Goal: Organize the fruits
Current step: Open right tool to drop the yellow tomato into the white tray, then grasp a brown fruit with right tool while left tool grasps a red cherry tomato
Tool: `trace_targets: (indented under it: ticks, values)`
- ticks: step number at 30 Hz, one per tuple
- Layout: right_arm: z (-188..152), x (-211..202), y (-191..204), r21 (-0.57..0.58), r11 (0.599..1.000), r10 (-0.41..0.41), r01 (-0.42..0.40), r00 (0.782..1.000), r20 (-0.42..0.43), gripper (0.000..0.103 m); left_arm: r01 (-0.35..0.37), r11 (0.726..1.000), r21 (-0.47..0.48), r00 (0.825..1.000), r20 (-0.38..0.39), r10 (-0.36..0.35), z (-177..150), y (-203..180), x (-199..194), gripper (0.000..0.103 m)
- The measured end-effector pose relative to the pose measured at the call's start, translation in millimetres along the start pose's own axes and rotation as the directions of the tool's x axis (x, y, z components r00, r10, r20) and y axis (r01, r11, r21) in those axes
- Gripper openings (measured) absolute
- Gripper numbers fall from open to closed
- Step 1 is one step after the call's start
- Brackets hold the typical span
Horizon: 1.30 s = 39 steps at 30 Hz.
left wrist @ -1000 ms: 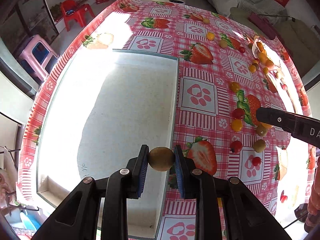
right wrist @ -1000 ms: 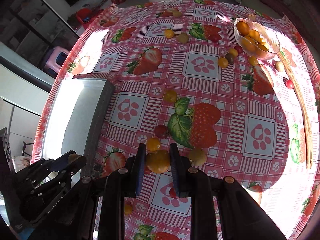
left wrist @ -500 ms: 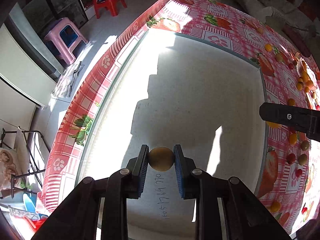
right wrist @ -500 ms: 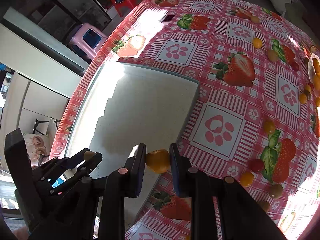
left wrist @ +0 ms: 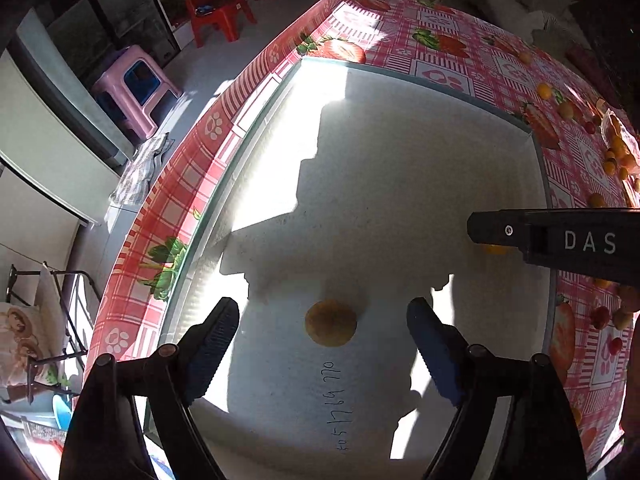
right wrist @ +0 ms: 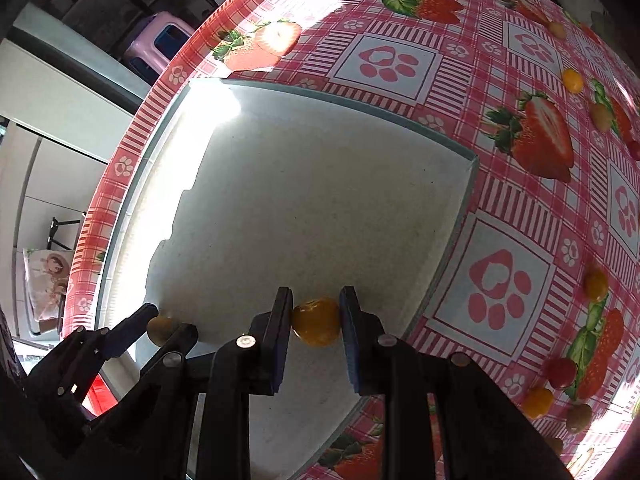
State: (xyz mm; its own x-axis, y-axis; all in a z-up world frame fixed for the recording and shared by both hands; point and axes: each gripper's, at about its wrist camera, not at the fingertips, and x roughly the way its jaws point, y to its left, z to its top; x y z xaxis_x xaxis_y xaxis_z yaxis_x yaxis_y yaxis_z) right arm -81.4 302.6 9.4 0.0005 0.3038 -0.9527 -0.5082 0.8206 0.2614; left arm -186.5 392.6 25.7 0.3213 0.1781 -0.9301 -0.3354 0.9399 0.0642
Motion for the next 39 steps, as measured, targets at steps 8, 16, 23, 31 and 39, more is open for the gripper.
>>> trace_targets:
  ticks: [8,16,23,31,39]
  values:
    - [6.5,-7.2,8.6,-0.016,0.999,0.041,-0.041,0.999,0.03,0.068,-0.002,1.0,0.023,0.999,-0.033,0.003,-2.9,-1.9,0.4,0.087]
    - [-3.6,-51.4,-17.3,0.041,0.997,0.06,-0.065,0.991,0.12,0.076,0.018,0.999,0.046,1.0,-0.027,-0.017,-0.6,-13.4,-17.7,0.087]
    - [-42.0,-81.2,-67.2,0.14,0.99,-0.013,-0.007,0.99,0.143,0.076,0.061,0.989,0.131,0.998,-0.002,-0.061,1.9,-50.2,-39.8,0.087]
    - [-97.1,-104.9,-129.3,0.247,0.964,-0.128,0.094,0.984,0.124,0.076,0.124,0.955,0.269,0.991,0.022,-0.134,4.8,-110.9,-62.2,0.087]
    - [-127.5,-105.5,-177.3,0.339,0.93,-0.181,0.142,0.98,0.085,0.076,0.173,0.908,0.382,0.982,0.002,-0.188,-7.0,-166.6,-68.3,0.087]
